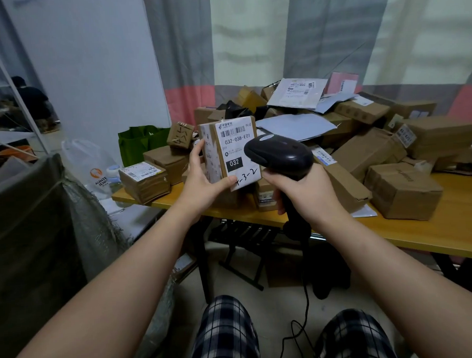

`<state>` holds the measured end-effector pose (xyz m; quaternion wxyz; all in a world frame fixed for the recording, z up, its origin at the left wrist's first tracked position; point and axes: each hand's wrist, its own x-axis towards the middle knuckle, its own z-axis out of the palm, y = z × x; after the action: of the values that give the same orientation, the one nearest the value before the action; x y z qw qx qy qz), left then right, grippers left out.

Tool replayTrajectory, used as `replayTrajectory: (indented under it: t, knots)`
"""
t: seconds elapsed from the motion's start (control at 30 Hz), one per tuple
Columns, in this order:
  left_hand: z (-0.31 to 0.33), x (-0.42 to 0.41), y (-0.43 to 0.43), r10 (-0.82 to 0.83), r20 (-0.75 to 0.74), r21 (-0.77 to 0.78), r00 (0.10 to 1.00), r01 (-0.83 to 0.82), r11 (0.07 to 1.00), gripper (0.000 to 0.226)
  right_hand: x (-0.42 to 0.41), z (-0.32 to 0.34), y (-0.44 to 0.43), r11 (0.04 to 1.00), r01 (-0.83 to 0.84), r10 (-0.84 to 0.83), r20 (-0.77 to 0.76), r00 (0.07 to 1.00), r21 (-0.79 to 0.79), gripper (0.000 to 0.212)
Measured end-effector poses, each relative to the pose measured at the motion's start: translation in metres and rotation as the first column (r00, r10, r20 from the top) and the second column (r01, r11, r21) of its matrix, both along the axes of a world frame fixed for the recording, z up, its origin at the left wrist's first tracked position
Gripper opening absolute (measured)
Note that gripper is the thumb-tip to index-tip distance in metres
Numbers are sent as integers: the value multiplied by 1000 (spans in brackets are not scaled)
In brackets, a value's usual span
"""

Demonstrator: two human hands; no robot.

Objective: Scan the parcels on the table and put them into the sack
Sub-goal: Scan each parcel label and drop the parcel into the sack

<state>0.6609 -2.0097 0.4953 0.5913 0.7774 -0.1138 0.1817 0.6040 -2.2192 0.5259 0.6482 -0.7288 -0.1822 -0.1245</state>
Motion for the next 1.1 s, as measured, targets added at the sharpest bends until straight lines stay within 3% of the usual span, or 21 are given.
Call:
replayTrajectory:
  t: [0.1, 0.3, 0.47, 0.7, 0.8, 0.93, 1.03, 1.1]
  knots:
    - [-8, -9, 4, 2, 22, -78, 1000, 0, 997, 98, 2, -5, 7, 998, -63, 63, 9, 998, 17, 28]
    - [-47, -36, 44, 142, 31, -225, 989, -132, 965, 89, 18, -34, 54, 971, -235, 233, -48, 971, -40, 15]
    - [-91, -67, 106, 368, -28, -194, 930, -366, 910, 95, 36, -76, 118, 924, -361, 331, -215, 919, -122, 10]
    - [-166, -130, 188, 624, -159, -109, 766, -641, 760, 94, 46, -141, 205, 833, -482, 389, -330, 860, -273, 16]
    - [-198, -156, 213, 703, -230, -17, 673, -725, 688, 98, 46, -172, 234, 793, -504, 381, -367, 849, -342, 18]
    - [-225, -172, 241, 801, -333, 257, 498, -769, 585, 101, 46, -201, 268, 712, -502, 384, -326, 864, -491, 25]
    - [-236, -163, 260, 835, -424, 516, 351, -664, 541, 98, 51, -213, 289, 599, -521, 411, -325, 852, -608, 23]
    - [-242, -151, 271, 815, -526, 602, 242, -571, 558, 97, 56, -222, 297, 526, -538, 445, -325, 834, -659, 22]
